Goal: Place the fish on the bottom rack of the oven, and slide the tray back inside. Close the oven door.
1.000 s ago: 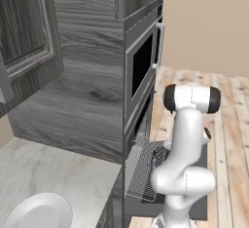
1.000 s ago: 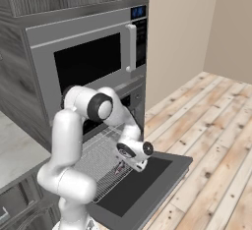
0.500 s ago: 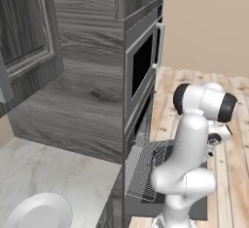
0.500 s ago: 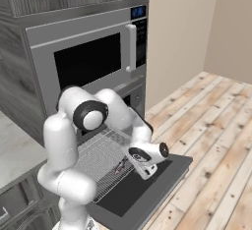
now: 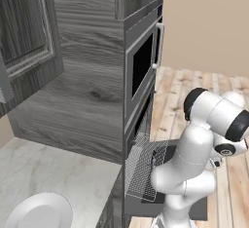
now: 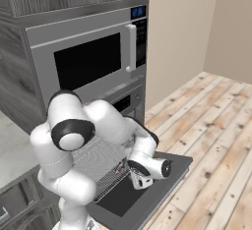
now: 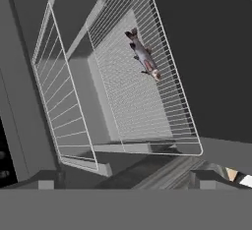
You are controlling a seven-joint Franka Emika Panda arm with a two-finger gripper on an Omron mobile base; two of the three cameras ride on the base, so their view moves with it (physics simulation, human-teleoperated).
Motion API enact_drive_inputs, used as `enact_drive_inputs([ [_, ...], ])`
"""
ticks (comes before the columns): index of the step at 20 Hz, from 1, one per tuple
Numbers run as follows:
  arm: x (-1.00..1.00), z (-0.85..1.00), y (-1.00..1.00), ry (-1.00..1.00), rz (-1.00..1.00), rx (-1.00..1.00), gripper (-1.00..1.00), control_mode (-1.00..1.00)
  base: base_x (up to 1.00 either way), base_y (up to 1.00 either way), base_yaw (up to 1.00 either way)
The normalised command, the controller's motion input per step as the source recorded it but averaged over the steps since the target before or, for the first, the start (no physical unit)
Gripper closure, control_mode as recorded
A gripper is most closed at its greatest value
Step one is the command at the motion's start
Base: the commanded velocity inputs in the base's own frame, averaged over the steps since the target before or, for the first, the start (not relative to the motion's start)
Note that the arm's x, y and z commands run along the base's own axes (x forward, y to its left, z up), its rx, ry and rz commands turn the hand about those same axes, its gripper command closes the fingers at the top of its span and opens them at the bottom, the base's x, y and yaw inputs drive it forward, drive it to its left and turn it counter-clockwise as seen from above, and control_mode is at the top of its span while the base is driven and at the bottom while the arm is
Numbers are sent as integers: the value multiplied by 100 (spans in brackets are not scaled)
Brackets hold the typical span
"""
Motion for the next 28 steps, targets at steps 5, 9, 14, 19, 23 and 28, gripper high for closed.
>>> enact_drive_inputs([
  [5, 17, 26, -5, 44, -28, 17, -100, -100, 0, 0, 0],
  [9, 3, 0, -10, 63, -33, 13, -100, -100, 0, 0, 0],
  [14, 2, -15, 0, 63, -37, 12, -100, -100, 0, 0, 0],
  [19, 3, -31, 0, 47, -34, 12, -100, -100, 0, 0, 0],
  [23, 7, -38, -3, 15, -27, 9, -100, -100, 0, 0, 0],
  [28, 13, -34, -7, -6, -23, 4, -100, -100, 0, 0, 0],
])
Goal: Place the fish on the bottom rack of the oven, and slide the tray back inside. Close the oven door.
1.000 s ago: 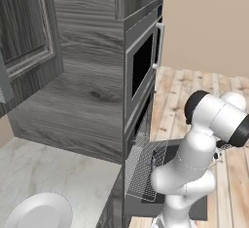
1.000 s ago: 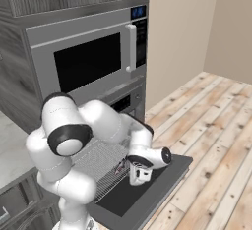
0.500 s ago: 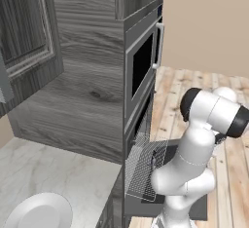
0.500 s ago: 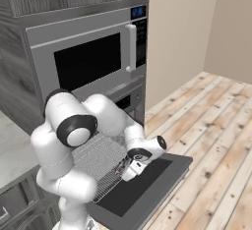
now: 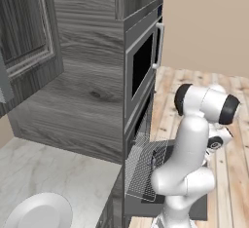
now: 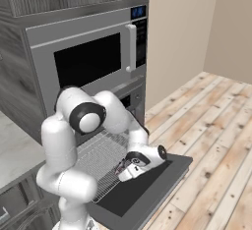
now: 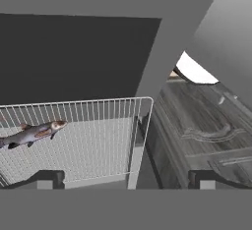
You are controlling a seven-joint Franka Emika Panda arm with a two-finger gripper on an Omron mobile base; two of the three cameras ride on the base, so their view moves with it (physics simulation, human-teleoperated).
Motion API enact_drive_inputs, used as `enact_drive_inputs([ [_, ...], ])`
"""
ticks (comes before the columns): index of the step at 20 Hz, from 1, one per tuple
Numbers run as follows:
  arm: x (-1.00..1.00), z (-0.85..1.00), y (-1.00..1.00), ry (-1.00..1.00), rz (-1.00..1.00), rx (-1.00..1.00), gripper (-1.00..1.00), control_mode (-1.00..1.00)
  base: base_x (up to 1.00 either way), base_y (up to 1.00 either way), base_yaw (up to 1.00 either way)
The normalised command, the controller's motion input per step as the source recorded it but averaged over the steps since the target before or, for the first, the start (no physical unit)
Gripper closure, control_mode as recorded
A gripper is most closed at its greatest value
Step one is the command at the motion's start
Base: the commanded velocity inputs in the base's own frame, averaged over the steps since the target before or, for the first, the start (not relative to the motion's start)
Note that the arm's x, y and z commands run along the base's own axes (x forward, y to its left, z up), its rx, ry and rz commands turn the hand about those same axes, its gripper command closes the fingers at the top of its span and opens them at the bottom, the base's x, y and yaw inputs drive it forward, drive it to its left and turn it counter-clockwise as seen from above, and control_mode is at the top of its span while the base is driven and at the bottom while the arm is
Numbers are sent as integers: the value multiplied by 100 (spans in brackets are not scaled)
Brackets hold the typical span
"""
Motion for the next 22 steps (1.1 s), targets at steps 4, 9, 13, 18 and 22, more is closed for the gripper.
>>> enact_drive_inputs([
  [4, 34, -33, -11, -8, -7, 7, -100, -100, 0, 0, 0],
  [9, 36, -39, -14, -4, 1, 7, -100, -100, 0, 0, 0],
  [13, 11, -43, -50, 0, 15, 3, -100, -100, 0, 0, 0],
  [18, 27, -44, -38, 0, 22, 1, -100, -100, 0, 0, 0],
  [22, 55, -40, -3, 0, 18, 0, -100, -100, 0, 0, 0],
])
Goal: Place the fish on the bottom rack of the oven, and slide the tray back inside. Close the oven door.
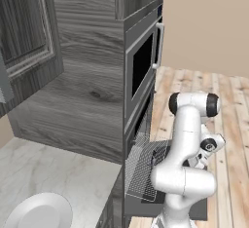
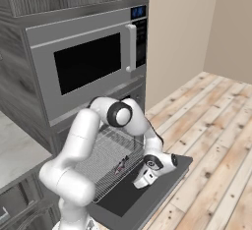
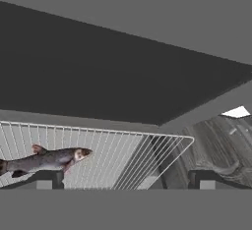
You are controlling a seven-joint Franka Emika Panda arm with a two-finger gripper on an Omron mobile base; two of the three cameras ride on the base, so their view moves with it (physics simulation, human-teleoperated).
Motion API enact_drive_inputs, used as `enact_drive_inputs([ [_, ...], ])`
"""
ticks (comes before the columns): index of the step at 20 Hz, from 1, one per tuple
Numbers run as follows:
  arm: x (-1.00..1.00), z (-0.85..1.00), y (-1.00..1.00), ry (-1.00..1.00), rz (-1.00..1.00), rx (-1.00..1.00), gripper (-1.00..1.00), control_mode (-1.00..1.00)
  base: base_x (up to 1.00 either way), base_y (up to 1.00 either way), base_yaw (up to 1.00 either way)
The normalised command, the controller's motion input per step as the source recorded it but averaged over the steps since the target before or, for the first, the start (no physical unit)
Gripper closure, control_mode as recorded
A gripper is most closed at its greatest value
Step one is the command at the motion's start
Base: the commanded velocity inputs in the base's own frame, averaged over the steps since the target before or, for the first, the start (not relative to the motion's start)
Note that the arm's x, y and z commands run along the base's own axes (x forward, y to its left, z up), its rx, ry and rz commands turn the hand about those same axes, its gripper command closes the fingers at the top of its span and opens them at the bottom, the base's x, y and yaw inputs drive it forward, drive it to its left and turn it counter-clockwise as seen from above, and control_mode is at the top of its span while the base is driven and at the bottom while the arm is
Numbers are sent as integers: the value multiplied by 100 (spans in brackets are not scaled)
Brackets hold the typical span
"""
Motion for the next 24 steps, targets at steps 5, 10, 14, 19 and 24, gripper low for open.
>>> enact_drive_inputs([
  [5, 64, -47, 0, 0, 12, 0, -100, -100, 0, 0, 0],
  [10, 58, -54, 3, 0, 5, 0, -100, -100, 0, 0, 0],
  [14, 59, -48, 25, 0, 0, 0, -100, -100, 0, 0, 0],
  [19, 61, -42, 36, 0, 0, 0, -100, -100, 0, 0, 0],
  [24, 57, -25, 47, 0, 0, 0, -100, -100, 0, 0, 0],
])
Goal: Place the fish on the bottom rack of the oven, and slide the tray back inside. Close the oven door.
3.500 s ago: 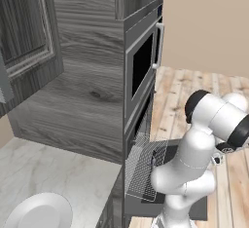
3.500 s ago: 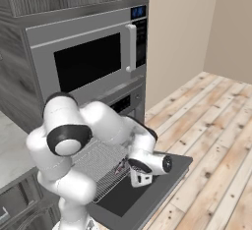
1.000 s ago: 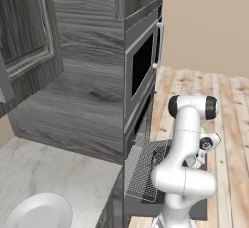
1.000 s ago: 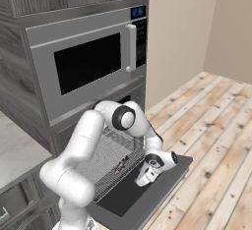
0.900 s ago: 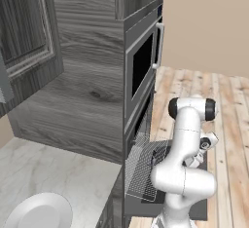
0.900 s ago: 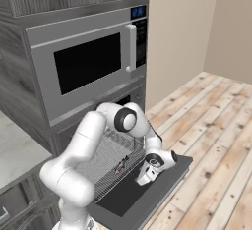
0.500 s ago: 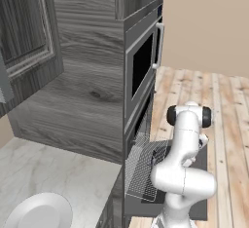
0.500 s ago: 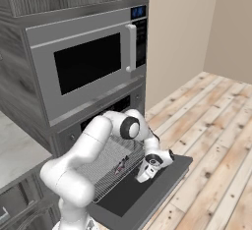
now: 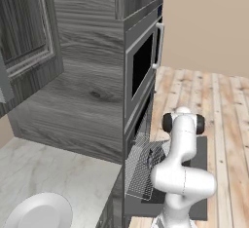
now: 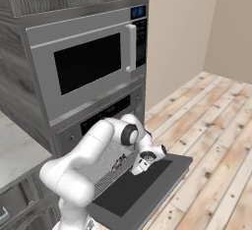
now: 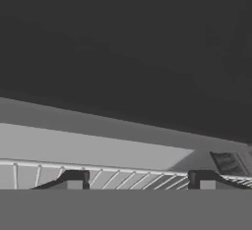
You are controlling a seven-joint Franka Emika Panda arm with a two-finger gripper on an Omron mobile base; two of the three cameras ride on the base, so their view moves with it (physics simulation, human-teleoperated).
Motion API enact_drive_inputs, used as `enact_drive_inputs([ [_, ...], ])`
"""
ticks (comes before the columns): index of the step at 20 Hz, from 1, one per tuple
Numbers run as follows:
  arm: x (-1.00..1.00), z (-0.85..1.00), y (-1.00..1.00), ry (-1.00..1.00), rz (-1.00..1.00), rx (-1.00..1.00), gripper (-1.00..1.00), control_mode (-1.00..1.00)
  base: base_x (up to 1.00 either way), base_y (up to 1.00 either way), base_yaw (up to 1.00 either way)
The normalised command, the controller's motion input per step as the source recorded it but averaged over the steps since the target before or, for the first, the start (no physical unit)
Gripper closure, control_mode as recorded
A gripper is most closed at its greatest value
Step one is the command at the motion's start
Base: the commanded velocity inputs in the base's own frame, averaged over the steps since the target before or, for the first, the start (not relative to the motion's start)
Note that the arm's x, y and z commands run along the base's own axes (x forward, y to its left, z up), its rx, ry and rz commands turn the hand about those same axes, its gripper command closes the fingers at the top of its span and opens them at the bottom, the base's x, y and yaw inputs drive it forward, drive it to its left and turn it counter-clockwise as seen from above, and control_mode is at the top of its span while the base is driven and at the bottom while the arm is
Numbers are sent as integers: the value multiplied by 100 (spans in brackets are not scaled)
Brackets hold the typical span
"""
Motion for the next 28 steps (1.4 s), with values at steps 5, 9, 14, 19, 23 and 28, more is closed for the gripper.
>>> enact_drive_inputs([
  [5, 47, -1, 69, 1, -3, 0, -100, -100, 0, 0, 0],
  [9, 67, -8, 93, 3, -8, 0, -100, -100, 0, 0, 0],
  [14, 76, -23, 100, 0, -13, 0, -100, -100, 0, 0, 0],
  [19, -4, 32, 37, 0, -16, 0, -100, -100, 0, 0, 0],
  [23, -100, 100, -100, 0, -13, 10, -100, -100, 0, 0, 0],
  [28, -74, 100, -75, 0, -15, 3, -100, -100, 0, 0, 0],
])
